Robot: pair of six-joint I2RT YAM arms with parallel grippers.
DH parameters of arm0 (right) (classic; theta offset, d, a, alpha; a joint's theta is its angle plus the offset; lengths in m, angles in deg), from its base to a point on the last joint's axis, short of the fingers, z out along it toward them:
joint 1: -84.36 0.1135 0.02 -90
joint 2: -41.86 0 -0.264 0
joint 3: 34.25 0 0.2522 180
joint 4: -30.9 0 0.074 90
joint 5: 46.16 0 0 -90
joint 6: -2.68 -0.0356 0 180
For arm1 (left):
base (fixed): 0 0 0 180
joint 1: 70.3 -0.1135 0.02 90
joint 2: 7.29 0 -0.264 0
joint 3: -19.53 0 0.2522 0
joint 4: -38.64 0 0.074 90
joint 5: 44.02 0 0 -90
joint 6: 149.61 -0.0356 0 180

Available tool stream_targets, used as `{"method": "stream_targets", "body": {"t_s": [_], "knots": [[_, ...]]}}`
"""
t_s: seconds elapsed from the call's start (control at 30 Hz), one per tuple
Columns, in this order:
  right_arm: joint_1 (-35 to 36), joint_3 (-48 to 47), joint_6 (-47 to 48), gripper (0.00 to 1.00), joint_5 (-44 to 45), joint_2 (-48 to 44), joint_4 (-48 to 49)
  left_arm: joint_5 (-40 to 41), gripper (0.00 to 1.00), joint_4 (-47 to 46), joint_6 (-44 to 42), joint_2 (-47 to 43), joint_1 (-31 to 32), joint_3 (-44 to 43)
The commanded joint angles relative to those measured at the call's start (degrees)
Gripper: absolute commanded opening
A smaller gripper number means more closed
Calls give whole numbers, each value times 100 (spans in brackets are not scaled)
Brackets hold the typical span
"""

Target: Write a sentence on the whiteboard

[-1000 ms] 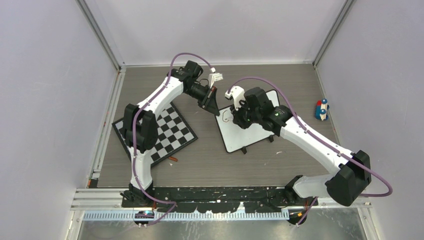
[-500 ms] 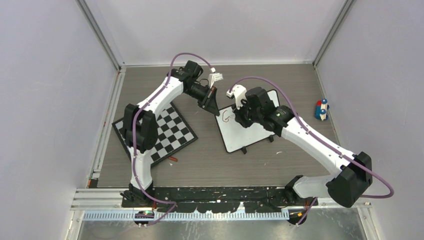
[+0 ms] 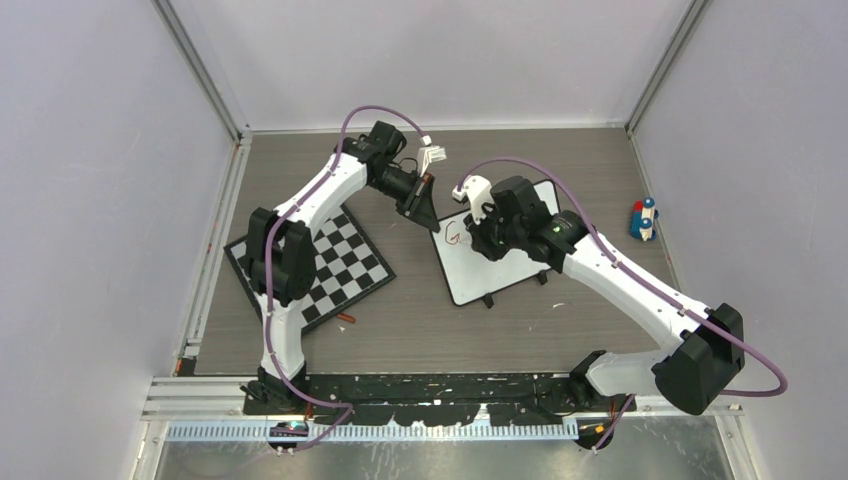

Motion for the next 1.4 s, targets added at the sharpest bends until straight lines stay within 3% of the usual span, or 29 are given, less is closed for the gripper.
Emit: {"method": "stream_targets", "body": {"t_s": [0.0,0.2,0.4,0.87,1.37], "knots": [[-33,-165,189,0,-211,14,-272,1,0,256,-91,67,85,-116],[-31,-339,280,0,-287,-113,-447,10,0,274,-83,57,82,-151],[-31,-250,-134,0,-246,-771,-17,41,0,280,-91,34,85,-145],[-46,-379,-20,0,681,-240,203,0,0,380,-154,64,94,-219],[-48,-392,-46,0,575,-51,346,-20,0,391,-170,104,94,-230]]}}
